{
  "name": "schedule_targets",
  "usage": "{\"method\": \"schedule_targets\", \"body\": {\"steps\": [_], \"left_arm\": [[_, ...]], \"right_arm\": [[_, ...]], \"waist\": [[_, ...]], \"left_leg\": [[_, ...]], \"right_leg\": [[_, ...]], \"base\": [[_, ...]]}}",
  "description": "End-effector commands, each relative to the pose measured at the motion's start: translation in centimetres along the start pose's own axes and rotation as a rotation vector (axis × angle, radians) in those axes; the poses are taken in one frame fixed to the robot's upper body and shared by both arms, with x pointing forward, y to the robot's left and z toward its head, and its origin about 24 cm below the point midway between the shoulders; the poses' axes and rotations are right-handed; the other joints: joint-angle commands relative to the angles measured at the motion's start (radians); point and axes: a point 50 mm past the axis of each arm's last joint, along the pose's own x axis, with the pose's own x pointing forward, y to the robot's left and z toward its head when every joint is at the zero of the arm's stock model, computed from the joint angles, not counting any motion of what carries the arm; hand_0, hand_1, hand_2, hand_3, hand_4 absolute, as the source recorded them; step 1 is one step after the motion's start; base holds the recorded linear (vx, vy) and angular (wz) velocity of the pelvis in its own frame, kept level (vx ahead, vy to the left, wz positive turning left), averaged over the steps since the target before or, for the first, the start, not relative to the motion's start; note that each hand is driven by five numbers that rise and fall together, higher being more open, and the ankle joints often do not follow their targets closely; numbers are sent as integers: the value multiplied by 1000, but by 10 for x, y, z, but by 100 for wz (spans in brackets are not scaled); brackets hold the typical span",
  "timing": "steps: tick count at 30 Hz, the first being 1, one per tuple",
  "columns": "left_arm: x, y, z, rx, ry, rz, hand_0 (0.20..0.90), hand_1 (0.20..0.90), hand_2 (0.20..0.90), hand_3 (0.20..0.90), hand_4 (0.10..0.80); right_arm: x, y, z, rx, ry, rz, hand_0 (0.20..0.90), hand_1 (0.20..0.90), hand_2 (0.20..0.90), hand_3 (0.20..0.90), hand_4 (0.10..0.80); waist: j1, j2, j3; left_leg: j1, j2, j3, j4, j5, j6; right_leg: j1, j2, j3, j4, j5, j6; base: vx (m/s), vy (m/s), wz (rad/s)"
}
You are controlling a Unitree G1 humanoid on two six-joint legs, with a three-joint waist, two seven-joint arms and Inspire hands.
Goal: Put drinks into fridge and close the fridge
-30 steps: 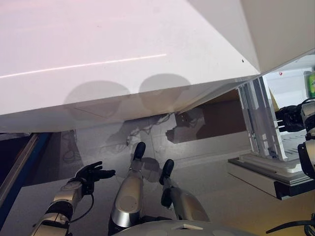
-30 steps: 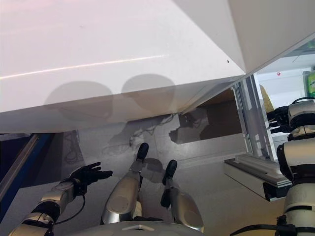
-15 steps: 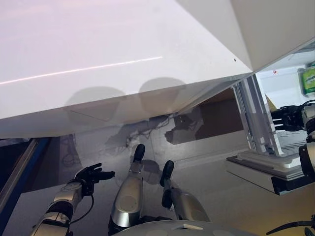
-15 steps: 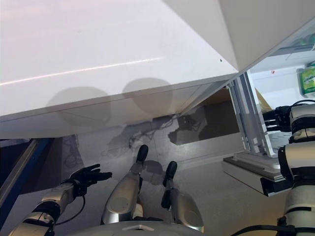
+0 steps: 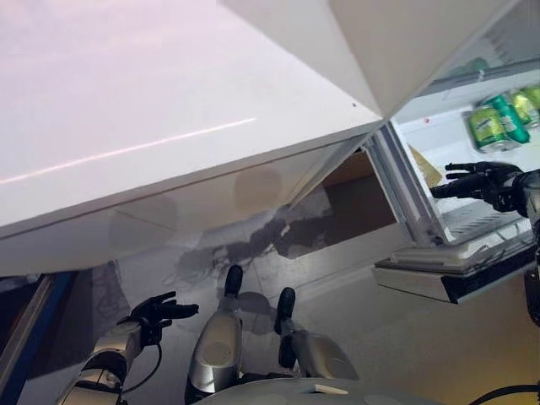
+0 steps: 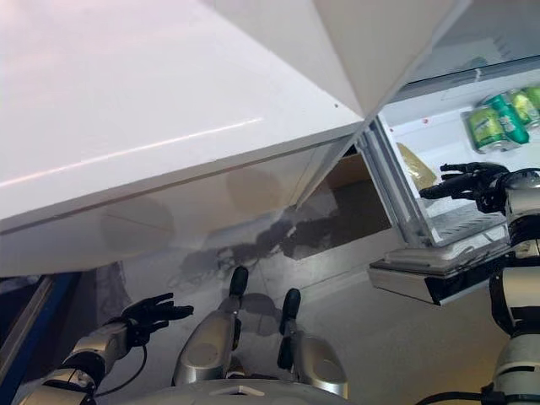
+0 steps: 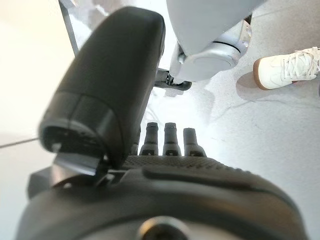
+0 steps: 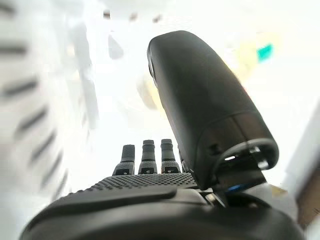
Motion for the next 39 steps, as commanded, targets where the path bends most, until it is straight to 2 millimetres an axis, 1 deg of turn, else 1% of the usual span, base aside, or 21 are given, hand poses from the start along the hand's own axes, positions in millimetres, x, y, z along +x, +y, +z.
{"method": "schedule_targets", "body": {"steps": [1,4,5,7,10,11,12,13,16,19,20,22,24,25,27,28,30,31,33,35,39], "left_arm": [[-10,19,-59,33,173,46,900,900,900,900,800],[-11,15,-66,15,184,25,900,900,900,900,800],[-11,12,-69,6,187,14,900,900,900,900,800],[-11,7,-74,-6,195,-4,900,900,900,900,800],[-9,-7,-80,-31,194,-49,900,900,900,900,800],[-9,-13,-81,-41,194,-63,900,900,900,900,800],[-8,-14,-81,-42,195,-66,900,900,900,900,800],[-8,-20,-82,-52,195,-87,900,900,900,900,800],[-8,-32,-85,-59,185,-123,900,900,900,900,800],[-8,-38,-89,-70,174,-135,900,900,900,900,800],[-9,-37,-90,-68,174,-136,900,900,900,900,800],[-10,-40,-95,-63,170,-147,900,900,900,900,800],[-12,-41,-100,-69,172,-150,900,900,900,900,800],[-12,-41,-101,-71,171,-151,900,900,900,900,800],[-13,-42,-102,-75,168,-159,900,900,900,900,800],[-14,-42,-105,-71,167,-165,900,900,900,900,800],[-14,-44,-106,-67,163,-171,900,900,900,900,800],[-14,-44,-105,-68,153,-174,900,900,900,900,800],[-13,-47,-101,-70,130,-174,900,900,900,900,800],[-12,-48,-96,-79,102,-166,900,900,900,900,800],[-10,-48,-82,-99,41,-123,900,900,900,900,800]], "right_arm": [[-26,-41,5,-174,-55,-226,900,900,900,900,800],[-36,-44,18,-172,-161,-303,900,900,900,900,800],[-41,-46,26,-163,-229,-355,900,900,900,900,800],[-50,-48,37,-146,-317,-415,900,900,900,900,800],[-74,-43,57,-46,-551,-557,900,900,900,900,800],[-81,-41,60,-19,-615,-593,900,900,900,900,800],[-82,-40,59,-15,-618,-596,900,900,900,900,800],[-90,-36,61,18,-693,-637,900,900,900,900,800],[-119,-27,53,118,-904,-788,900,900,900,900,800],[-140,-19,36,213,-1032,-914,900,900,900,900,800],[-144,-19,31,229,-1047,-940,900,900,900,900,800],[-153,-16,14,324,-1097,-1031,900,900,900,900,800],[-159,-16,0,395,-1113,-1089,900,900,900,900,800],[-159,-15,-4,408,-1113,-1100,900,900,900,900,800],[-160,-13,-18,480,-1112,-1145,900,900,900,900,800],[-162,-13,-32,581,-1106,-1175,900,900,900,900,800],[-161,-10,-46,650,-1093,-1217,900,900,900,900,800],[-163,-7,-52,678,-1100,-1254,900,900,900,900,800],[-161,-3,-59,718,-1087,-1281,900,900,900,900,800],[-158,1,-65,765,-1063,-1284,900,900,900,900,800],[-147,13,-79,834,-980,-1281,900,900,900,900,800]], "waist": [[-40,-30,-202],[-60,-20,-226],[-69,-15,-236],[-85,-4,-254],[-117,24,-278],[-126,34,-284],[-127,36,-285],[-138,48,-290],[-164,74,-302],[-177,89,-308],[-177,91,-308],[-184,104,-301],[-188,110,-287],[-189,112,-284],[-196,118,-267],[-203,122,-253],[-208,124,-234],[-211,126,-222],[-215,129,-202],[-216,135,-186],[-219,146,-151]], "left_leg": [[59,-6,22,9,-134,21],[77,-5,34,5,-139,21],[84,-5,39,3,-142,21],[94,-6,46,1,-146,22],[111,-8,56,-3,-155,24],[116,-10,59,-3,-158,24],[117,-10,59,-3,-159,25],[122,-10,62,-3,-162,25],[138,-10,72,-1,-176,27],[149,-15,74,15,-193,33],[148,-16,74,29,-200,34],[140,-19,71,106,-230,36],[132,-22,62,167,-258,44],[131,-24,60,181,-265,47],[129,-31,56,235,-298,60],[125,-36,52,290,-336,69],[108,-41,52,367,-376,75],[96,-41,54,410,-408,86],[70,-48,55,492,-461,100],[44,-52,60,554,-499,111],[-23,-57,58,676,-537,125]], "right_leg": [[-39,21,28,50,22,61],[-26,19,38,46,19,62],[-22,19,43,44,18,62],[-17,17,49,42,15,63],[-5,13,65,36,7,64],[-2,10,67,36,4,65],[-1,9,67,36,3,65],[1,7,69,37,-1,64],[13,1,70,42,-18,63],[18,-7,63,63,-35,60],[17,-10,60,78,-43,59],[9,-17,61,143,-71,47],[8,-18,58,197,-96,35],[7,-18,57,211,-102,33],[1,-15,55,266,-132,21],[-5,-12,54,318,-170,4],[-12,-12,56,376,-207,-11],[-21,-14,52,420,-235,-19],[-43,-22,51,501,-276,-32],[-65,-28,45,573,-314,-45],[-130,-39,47,716,-356,-63]], "base": [[-1,52,-14],[-8,69,-19],[-3,62,-9],[1,75,-9],[-29,115,-14],[-29,91,-4],[-30,103,-7],[-33,101,-10],[-61,93,-10],[-53,35,-2],[-44,21,0],[-35,17,0],[0,0,0],[9,11,3],[1,12,6],[-6,2,9],[-24,-11,15],[-45,-7,20],[-54,0,11],[-55,-1,3],[-81,-22,5]]}}
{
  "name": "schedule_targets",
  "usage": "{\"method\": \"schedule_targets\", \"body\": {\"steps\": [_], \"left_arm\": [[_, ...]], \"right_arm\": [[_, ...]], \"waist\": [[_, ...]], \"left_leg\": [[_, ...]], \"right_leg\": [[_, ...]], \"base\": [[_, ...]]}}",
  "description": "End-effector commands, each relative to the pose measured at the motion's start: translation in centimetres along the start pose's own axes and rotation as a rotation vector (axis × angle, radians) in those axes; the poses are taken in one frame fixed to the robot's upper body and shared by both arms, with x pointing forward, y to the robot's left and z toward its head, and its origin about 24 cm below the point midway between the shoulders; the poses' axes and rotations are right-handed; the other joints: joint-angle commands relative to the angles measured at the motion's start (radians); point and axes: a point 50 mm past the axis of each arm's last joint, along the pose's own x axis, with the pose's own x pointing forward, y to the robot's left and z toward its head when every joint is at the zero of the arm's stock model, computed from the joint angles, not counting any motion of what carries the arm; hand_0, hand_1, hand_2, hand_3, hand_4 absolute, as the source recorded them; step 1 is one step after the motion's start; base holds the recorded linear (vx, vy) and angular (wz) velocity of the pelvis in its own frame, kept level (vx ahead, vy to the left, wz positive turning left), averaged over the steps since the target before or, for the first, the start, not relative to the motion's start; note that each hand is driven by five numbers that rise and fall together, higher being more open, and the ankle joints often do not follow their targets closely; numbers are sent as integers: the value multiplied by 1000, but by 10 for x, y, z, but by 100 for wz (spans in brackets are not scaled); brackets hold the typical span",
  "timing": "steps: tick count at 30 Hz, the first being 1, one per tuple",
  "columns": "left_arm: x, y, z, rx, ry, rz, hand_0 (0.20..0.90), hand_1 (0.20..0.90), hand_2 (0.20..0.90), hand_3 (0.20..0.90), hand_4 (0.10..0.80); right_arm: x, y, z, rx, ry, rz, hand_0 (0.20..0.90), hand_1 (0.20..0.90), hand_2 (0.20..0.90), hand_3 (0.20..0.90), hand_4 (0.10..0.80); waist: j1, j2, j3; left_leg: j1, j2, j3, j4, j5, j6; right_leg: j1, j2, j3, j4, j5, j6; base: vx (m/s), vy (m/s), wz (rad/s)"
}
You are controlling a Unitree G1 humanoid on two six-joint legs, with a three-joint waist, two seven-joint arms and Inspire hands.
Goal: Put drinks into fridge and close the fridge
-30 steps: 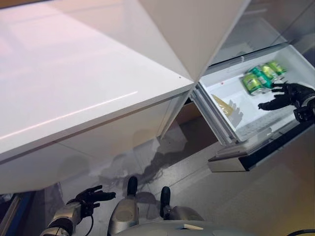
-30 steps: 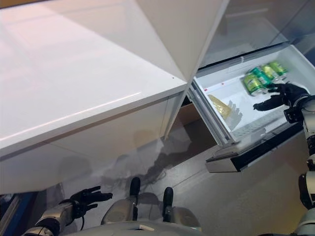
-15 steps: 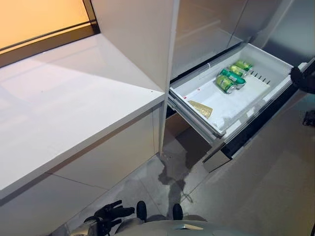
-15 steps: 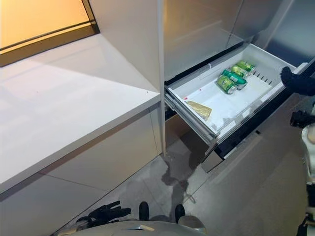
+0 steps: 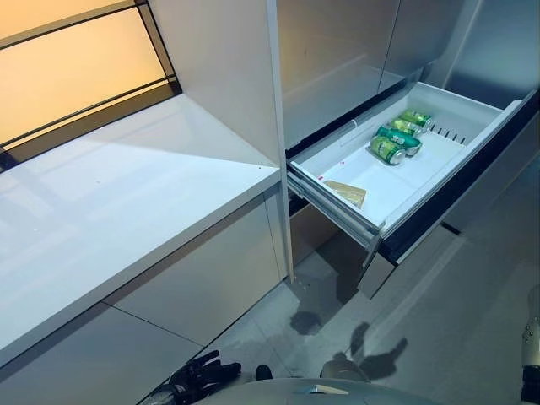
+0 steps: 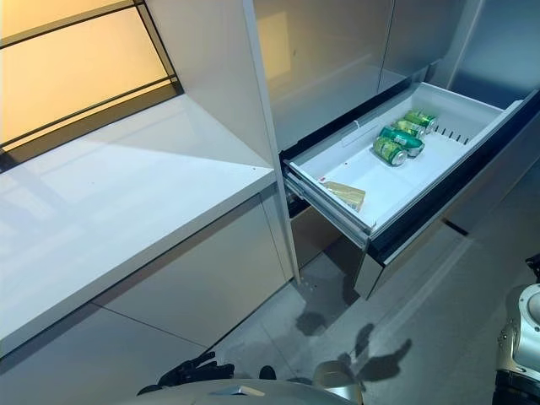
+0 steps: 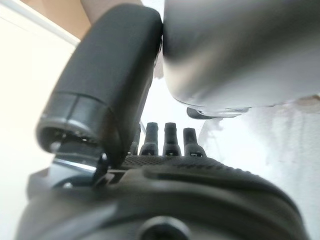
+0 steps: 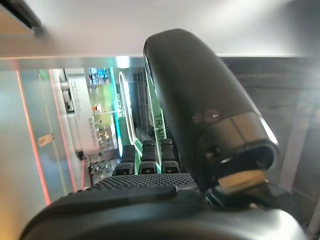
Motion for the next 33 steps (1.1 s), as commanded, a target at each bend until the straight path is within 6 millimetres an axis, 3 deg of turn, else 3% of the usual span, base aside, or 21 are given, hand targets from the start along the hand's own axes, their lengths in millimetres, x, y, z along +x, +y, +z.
{"method": "schedule_targets", "body": {"steps": [1,4,6,8,14,16,21,28,33], "left_arm": [[-5,21,21,21,-86,97,900,900,900,900,800],[-6,24,27,-4,-112,129,900,900,900,900,800],[-6,24,28,-9,-114,132,900,900,900,900,800],[-7,27,29,-30,-120,160,900,900,900,900,800],[-7,31,33,-51,-115,184,900,900,900,900,800],[-6,30,36,-46,-105,180,900,900,900,900,800],[-2,21,42,-17,-90,155,900,900,900,900,800],[3,10,54,9,-97,127,900,900,900,900,800],[8,-5,75,26,-129,97,900,900,900,900,800]], "right_arm": [[6,6,24,157,-115,-37,900,900,900,900,800],[-2,-3,-2,115,19,-57,900,900,900,900,800],[-4,-4,-6,112,43,-54,900,900,900,900,800],[-14,-11,-32,28,172,-32,900,900,900,900,800],[-35,-7,-63,-78,358,96,900,900,900,900,800],[-46,3,-75,-109,433,212,900,900,900,900,800],[-56,38,-79,-157,452,438,900,900,900,900,800],[-57,94,-64,-154,375,711,900,900,900,900,800],[-61,151,-35,-102,261,885,900,900,900,900,800]], "waist": [[28,-23,41],[23,-18,61],[21,-17,61],[16,-10,74],[10,0,98],[7,6,111],[9,16,137],[18,21,176],[30,28,220]], "left_leg": [[-21,-19,13,240,-268,97],[-62,-22,12,296,-280,101],[-70,-24,13,305,-281,100],[-85,-30,17,322,-279,101],[-109,-39,12,334,-263,100],[-114,-41,13,321,-246,98],[-126,-45,12,294,-209,88],[-141,-38,18,247,-162,72],[-196,-48,18,261,-146,65]], "right_leg": [[-70,22,-7,192,-43,-71],[-113,17,-8,261,-71,-85],[-122,16,-9,273,-76,-87],[-142,16,-8,299,-85,-94],[-181,16,-2,331,-83,-101],[-194,16,-1,328,-73,-103],[-215,19,-2,313,-47,-101],[-238,23,1,266,-7,-89],[-291,29,8,265,16,-82]], "base": [[-60,-28,5],[-36,-20,5],[-5,-6,2],[17,-9,0],[38,-9,-4],[46,-4,2],[27,-2,3],[3,-1,0],[-52,9,-3]]}}
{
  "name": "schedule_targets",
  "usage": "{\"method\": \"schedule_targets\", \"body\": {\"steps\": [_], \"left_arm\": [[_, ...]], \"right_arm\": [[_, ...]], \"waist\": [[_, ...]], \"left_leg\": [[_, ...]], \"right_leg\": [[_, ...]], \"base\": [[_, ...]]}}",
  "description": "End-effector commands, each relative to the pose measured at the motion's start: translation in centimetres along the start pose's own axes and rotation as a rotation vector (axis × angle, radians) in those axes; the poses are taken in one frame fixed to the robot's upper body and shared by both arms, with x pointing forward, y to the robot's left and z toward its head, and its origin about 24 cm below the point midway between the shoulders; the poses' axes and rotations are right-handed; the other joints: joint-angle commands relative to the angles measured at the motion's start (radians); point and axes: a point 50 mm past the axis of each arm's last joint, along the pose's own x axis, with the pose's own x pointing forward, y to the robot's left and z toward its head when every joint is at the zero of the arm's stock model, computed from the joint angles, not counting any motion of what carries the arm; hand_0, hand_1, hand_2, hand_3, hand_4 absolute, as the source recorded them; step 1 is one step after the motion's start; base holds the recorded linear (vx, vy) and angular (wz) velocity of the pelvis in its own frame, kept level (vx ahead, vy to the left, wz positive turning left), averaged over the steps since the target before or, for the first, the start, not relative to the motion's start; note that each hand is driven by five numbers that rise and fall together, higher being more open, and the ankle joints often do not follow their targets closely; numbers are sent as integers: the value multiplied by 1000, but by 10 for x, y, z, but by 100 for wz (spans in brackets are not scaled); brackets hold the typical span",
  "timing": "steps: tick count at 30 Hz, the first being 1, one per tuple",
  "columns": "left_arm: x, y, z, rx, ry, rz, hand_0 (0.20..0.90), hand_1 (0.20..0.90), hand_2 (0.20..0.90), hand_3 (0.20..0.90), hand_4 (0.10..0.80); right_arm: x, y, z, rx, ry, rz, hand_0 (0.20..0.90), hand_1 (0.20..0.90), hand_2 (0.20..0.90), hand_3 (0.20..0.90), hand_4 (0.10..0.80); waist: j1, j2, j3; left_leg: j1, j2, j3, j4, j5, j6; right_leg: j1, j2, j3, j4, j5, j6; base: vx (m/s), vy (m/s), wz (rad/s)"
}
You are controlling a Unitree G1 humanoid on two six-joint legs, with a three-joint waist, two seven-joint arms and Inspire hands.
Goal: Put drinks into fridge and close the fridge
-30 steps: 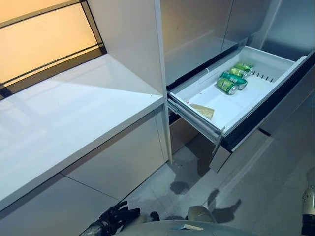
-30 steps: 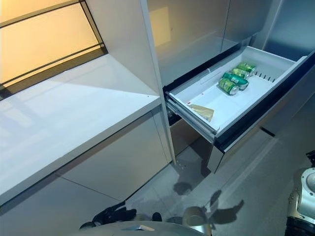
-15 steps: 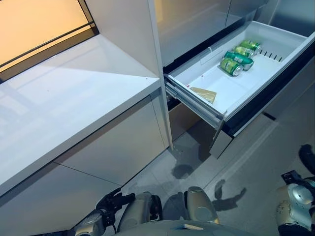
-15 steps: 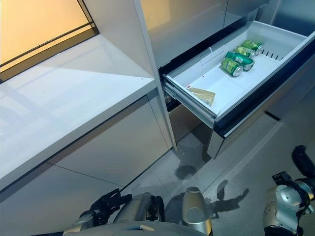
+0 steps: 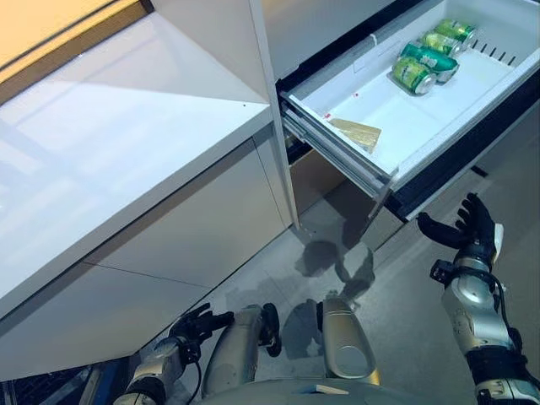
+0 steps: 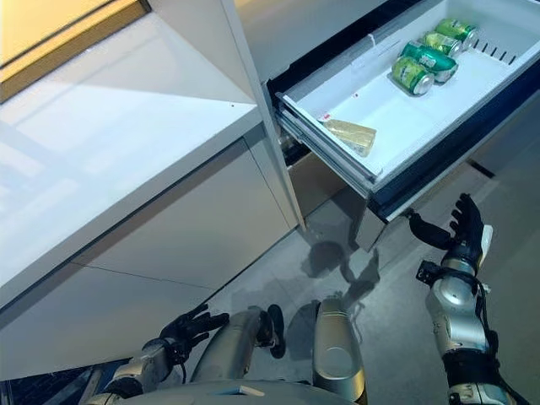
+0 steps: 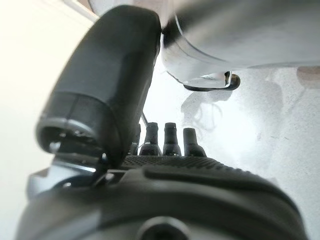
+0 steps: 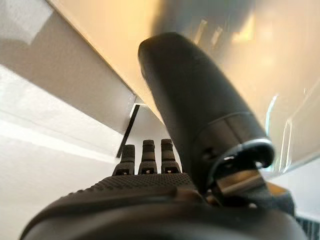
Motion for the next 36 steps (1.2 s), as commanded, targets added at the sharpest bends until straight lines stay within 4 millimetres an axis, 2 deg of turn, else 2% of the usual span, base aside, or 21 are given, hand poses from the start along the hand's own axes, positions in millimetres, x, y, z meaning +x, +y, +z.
{"method": "schedule_targets", "body": {"steps": [1,3,4,6,15,22,26,29,36], "left_arm": [[-1,5,-3,58,35,26,900,900,900,900,800],[0,1,3,61,26,18,900,900,900,900,800],[1,-2,8,69,19,15,900,900,900,900,800],[3,-7,11,79,16,8,900,900,900,900,800],[7,-33,36,129,-27,-40,900,900,900,900,800],[8,-51,50,139,-52,-78,900,900,900,900,800],[9,-53,59,124,-72,-61,900,900,900,900,800],[9,-49,61,123,-79,-44,900,900,900,900,800],[9,-40,64,138,-100,-14,900,900,900,900,800]], "right_arm": [[22,39,91,-5,-346,150,900,900,900,900,800],[23,54,104,-25,-381,199,900,900,900,900,800],[23,69,115,-33,-402,251,900,900,900,900,800],[21,87,126,-47,-434,314,900,900,900,900,800],[7,149,181,-26,-535,524,900,900,900,900,800],[-21,196,214,-30,-634,746,900,900,900,900,800],[-30,206,229,17,-660,766,900,900,900,900,800],[-32,207,234,50,-675,751,900,900,900,900,800],[-24,189,239,172,-698,598,900,900,900,900,800]], "waist": [[45,-4,3],[50,-3,17],[58,-6,28],[67,-10,37],[104,-1,80],[133,21,100],[146,22,109],[155,12,112],[167,-23,98]], "left_leg": [[47,-32,18,-23,-68,93],[29,-32,20,-7,-70,93],[15,-33,19,9,-73,93],[-2,-36,16,34,-78,91],[-49,-43,12,90,-85,87],[-56,-58,8,74,-63,82],[-57,-55,12,48,-50,80],[-54,-53,11,48,-53,80],[-18,-39,6,1,-44,84]], "right_leg": [[-21,55,-12,-93,140,-60],[-37,55,-13,-84,142,-60],[-47,54,-13,-76,144,-61],[-56,50,-17,-64,145,-61],[-97,32,-21,-19,142,-56],[-109,24,-18,-29,157,-53],[-111,21,-25,-44,163,-50],[-102,18,-29,-53,166,-47],[-50,14,-40,-115,190,-39]], "base": [[-63,5,-1],[-37,-12,-1],[-3,-30,-2],[10,-18,-1],[-15,3,0],[-25,49,8],[-93,29,9],[-53,1,17],[-38,-31,10]]}}
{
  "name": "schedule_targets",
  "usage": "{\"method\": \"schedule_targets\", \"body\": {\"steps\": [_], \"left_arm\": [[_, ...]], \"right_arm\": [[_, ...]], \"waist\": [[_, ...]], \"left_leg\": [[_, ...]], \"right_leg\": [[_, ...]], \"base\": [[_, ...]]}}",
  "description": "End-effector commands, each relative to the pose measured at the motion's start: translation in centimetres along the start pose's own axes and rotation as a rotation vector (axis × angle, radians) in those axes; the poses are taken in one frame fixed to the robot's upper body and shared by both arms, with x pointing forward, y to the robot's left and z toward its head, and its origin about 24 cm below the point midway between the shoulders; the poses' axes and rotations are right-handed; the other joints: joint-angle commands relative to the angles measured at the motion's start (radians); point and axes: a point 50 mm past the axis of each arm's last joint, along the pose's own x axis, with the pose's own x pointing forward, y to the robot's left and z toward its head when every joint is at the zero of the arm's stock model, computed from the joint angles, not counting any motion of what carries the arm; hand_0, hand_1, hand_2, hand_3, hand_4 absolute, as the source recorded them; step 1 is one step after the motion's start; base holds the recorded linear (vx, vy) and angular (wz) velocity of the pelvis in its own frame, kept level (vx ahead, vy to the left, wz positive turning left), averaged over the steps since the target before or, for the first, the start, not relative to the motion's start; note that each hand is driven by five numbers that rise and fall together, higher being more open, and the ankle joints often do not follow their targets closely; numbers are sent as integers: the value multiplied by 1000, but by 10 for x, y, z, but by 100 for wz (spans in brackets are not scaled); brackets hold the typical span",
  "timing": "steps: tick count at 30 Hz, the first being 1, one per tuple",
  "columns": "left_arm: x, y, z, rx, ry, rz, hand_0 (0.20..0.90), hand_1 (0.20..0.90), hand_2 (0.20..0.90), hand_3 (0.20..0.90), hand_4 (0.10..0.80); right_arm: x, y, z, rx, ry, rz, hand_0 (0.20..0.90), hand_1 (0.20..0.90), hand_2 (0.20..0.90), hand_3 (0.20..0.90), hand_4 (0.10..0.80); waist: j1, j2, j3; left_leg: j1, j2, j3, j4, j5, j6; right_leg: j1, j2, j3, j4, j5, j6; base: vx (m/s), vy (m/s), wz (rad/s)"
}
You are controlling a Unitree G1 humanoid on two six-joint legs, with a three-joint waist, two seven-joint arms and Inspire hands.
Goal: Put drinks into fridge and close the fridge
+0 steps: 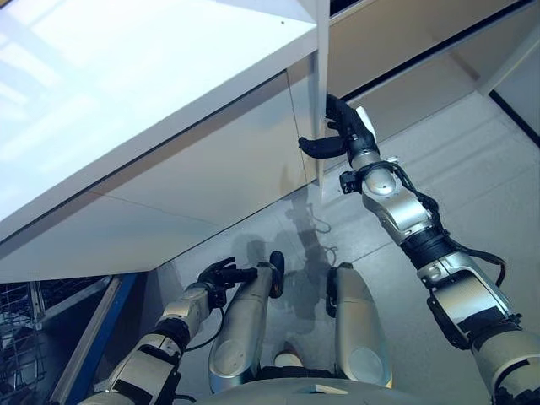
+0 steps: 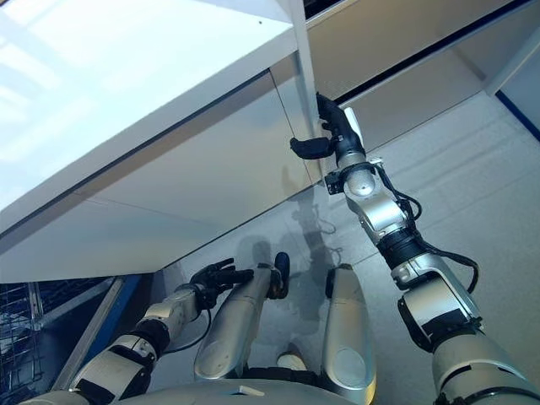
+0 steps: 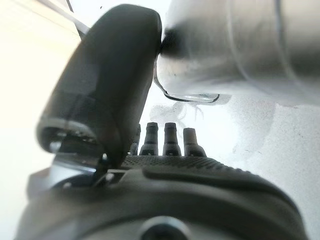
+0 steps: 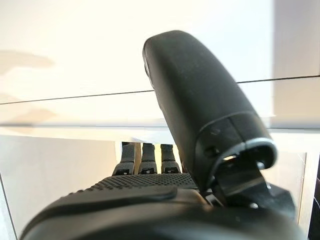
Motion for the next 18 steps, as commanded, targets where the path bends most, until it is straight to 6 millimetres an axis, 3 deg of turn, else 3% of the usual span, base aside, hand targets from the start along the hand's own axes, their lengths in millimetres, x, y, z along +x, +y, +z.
{"method": "schedule_targets", "body": {"steps": [1,4,8,10,11,12,13,14,15,18], "left_arm": [[-6,24,-16,37,11,79,900,900,900,900,800],[-7,28,-21,22,12,82,900,900,900,900,800],[-11,37,-32,1,26,108,900,900,900,900,800],[-16,43,-45,-29,46,126,900,900,900,900,800],[-17,45,-48,-36,55,129,900,900,900,900,800],[-21,49,-62,-48,91,136,900,900,900,900,800],[-25,53,-72,-57,114,141,900,900,900,900,800],[-26,54,-77,-57,125,142,900,900,900,900,800],[-31,61,-91,-65,161,152,900,900,900,900,800],[-38,73,-109,-92,204,185,900,900,900,900,800]], "right_arm": [[10,-8,98,157,-426,-105,900,900,900,900,800],[2,-24,77,159,-397,-198,900,900,900,900,800],[-22,-36,11,164,-207,-230,900,900,900,900,800],[-54,-42,-47,165,-36,-213,900,900,900,900,800],[-63,-42,-59,167,-8,-206,900,900,900,900,800],[-91,-42,-97,177,135,-201,900,900,900,900,800],[-111,-39,-121,186,236,-193,900,900,900,900,800],[-119,-38,-132,186,295,-197,900,900,900,900,800],[-146,-34,-161,179,428,-190,900,900,900,900,800],[-198,-23,-211,204,700,-172,900,900,900,900,800]], "waist": [[14,-70,-40],[6,-81,-65],[-16,-111,-118],[-33,-129,-161],[-35,-132,-175],[-43,-139,-215],[-49,-143,-242],[-51,-145,-252],[-58,-149,-286],[-62,-159,-336]], "left_leg": [[110,-37,72,-10,-125,119],[157,-29,65,-79,-106,115],[241,-11,52,-203,-68,106],[309,0,49,-290,-40,96],[318,2,49,-312,-31,94],[360,8,52,-377,-8,87],[388,11,56,-418,7,83],[403,13,59,-436,14,81],[432,24,71,-478,29,73],[485,37,92,-563,57,61]], "right_leg": [[68,20,31,-169,162,6],[112,23,28,-229,177,13],[205,30,28,-370,214,31],[277,43,30,-471,240,48],[287,45,31,-495,248,50],[334,54,32,-564,267,61],[364,60,35,-608,279,69],[379,63,35,-626,285,71],[407,69,27,-668,299,78],[459,74,17,-759,339,94]], "base": [[-22,4,12],[-4,9,5],[8,-8,-3],[35,-18,-12],[62,-16,-6],[80,-5,-4],[69,5,-9],[50,17,-19],[21,15,-21],[-1,4,-13]]}}
